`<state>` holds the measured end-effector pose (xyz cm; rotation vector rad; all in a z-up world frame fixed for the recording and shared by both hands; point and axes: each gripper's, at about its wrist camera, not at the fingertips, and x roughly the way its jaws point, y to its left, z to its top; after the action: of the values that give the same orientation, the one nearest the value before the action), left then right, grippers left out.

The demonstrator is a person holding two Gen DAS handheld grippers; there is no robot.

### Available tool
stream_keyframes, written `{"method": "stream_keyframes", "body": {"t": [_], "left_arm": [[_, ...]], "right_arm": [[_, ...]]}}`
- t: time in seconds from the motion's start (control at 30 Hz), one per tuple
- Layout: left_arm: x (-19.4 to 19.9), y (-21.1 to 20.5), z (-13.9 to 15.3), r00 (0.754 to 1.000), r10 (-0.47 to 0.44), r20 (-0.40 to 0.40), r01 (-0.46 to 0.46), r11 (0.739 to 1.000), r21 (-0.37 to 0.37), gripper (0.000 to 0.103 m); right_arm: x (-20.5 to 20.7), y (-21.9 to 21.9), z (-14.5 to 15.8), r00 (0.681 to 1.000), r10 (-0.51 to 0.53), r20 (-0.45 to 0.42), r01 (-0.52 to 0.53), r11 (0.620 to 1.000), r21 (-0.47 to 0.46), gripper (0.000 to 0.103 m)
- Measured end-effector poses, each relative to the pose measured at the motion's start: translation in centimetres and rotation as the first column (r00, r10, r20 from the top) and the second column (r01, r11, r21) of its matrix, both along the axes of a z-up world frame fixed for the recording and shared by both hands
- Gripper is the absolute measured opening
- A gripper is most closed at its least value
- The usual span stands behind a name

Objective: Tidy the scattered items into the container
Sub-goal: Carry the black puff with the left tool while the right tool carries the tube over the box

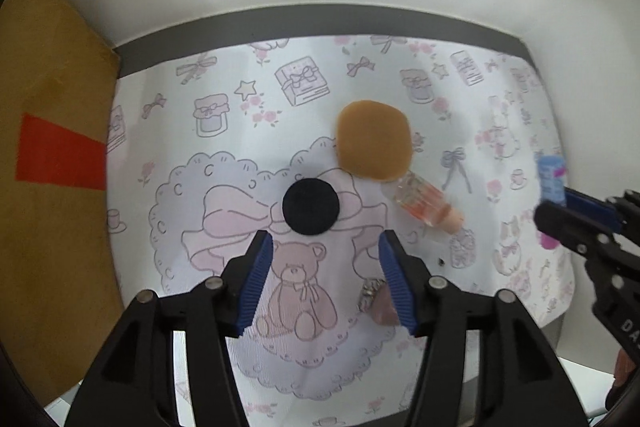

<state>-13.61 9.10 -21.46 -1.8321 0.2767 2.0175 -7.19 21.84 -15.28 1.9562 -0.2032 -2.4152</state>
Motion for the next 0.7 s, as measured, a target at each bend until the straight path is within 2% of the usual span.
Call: {"method": "stream_keyframes", "body": {"t": [0.2,0.37,0.47,0.53,0.7], "left_arm": [[-1.6,0.8,-3.2,0.999,0.008,0.036,-0.006,0.998,-0.060,0.054],[-2.0,1.1,-4.6,0.998,0.000,0.058,0.005,0.996,-0.089,0.054],[-1.7,1.5,-4.6,0.999,-0.013,0.037,0.016,0.995,-0.099,0.049],[-1.6,1.6,-4.4,1.000,-0.011,0.026,0.014,0.995,-0.097,0.038],[-1.4,1.3,-4.2,0.999,-0.008,0.038,0.010,0.998,-0.068,0.034]], "right_arm": [[-0.8,1.9,-2.5,0.999,-0.017,0.040,0.018,0.999,-0.030,0.020],[-1.8,2.7,-4.7,0.997,-0.011,0.071,0.014,0.999,-0.052,0.020],[-2.3,2.8,-5.5,0.997,-0.003,0.083,0.009,0.998,-0.062,0.020],[-2.6,2.9,-6.0,0.996,-0.007,0.092,0.014,0.997,-0.074,0.020],[-3.0,2.8,-6.7,0.994,-0.004,0.106,0.013,0.997,-0.083,0.020]]}}
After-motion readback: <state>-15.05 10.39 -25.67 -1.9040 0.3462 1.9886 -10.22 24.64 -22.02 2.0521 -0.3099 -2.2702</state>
